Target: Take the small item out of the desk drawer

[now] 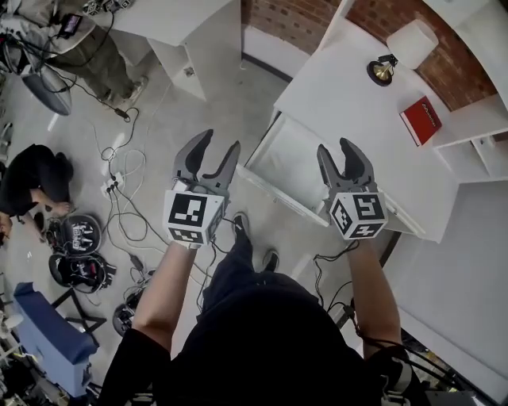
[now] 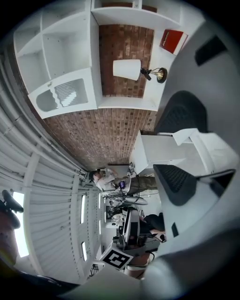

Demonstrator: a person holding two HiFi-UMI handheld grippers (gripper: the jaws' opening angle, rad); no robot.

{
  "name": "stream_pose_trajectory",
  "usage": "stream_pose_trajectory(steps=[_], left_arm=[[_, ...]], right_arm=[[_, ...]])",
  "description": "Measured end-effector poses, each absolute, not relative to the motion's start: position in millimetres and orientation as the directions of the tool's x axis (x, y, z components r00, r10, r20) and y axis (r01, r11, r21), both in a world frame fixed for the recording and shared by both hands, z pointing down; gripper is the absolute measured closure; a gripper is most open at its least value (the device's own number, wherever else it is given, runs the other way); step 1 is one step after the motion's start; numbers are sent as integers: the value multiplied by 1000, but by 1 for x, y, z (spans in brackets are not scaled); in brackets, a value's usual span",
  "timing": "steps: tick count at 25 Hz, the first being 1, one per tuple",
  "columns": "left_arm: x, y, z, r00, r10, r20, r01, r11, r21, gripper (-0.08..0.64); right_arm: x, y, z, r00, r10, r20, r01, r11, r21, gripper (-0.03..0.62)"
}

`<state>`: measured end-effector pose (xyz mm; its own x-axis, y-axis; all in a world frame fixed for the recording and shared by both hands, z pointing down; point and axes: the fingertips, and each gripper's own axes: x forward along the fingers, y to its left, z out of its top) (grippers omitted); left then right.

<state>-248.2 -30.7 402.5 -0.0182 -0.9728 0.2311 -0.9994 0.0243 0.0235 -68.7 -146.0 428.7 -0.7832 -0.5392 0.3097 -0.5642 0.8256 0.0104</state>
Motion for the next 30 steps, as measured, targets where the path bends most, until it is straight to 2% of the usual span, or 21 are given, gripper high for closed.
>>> stream_pose_trajectory(steps=[12, 21, 30], left_arm=[[-294, -72, 503, 31, -922, 386, -993, 16, 119, 359], [-304, -83, 564, 19, -862, 506, -987, 66, 149, 359], [-302, -89, 624, 4, -805, 593, -976, 125, 176, 359]], right_arm=[[-108, -179, 562, -713, -409, 569, -550, 830, -92, 382], [-126, -182, 686, -655, -220, 723, -507, 838, -204, 383], [-131, -177, 794, -569, -40, 821, -483, 825, -294, 388]])
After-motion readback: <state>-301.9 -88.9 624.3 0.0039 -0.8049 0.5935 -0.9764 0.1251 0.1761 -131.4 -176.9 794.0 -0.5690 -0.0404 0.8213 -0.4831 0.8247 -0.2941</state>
